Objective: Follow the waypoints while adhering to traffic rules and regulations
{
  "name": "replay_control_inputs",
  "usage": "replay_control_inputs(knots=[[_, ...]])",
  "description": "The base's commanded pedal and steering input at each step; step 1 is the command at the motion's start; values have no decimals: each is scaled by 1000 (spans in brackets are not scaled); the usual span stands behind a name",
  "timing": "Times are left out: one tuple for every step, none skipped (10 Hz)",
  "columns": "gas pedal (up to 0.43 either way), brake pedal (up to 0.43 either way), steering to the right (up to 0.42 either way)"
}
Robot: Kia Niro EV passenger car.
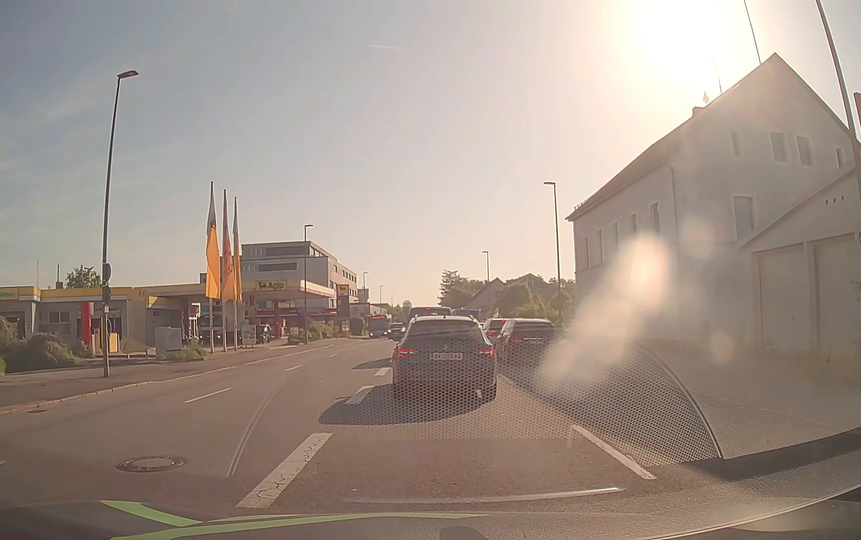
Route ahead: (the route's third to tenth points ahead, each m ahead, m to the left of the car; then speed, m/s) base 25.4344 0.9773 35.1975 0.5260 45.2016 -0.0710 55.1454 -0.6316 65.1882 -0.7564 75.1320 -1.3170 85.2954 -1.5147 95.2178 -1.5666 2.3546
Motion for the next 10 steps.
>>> replay_control_inputs(knots=[[87,0,-4],[87,0,-5],[79,0,-5],[67,0,-4],[28,0,-4],[8,0,-4],[0,0,-4],[0,0,-4],[0,0,-4],[0,0,-4]])
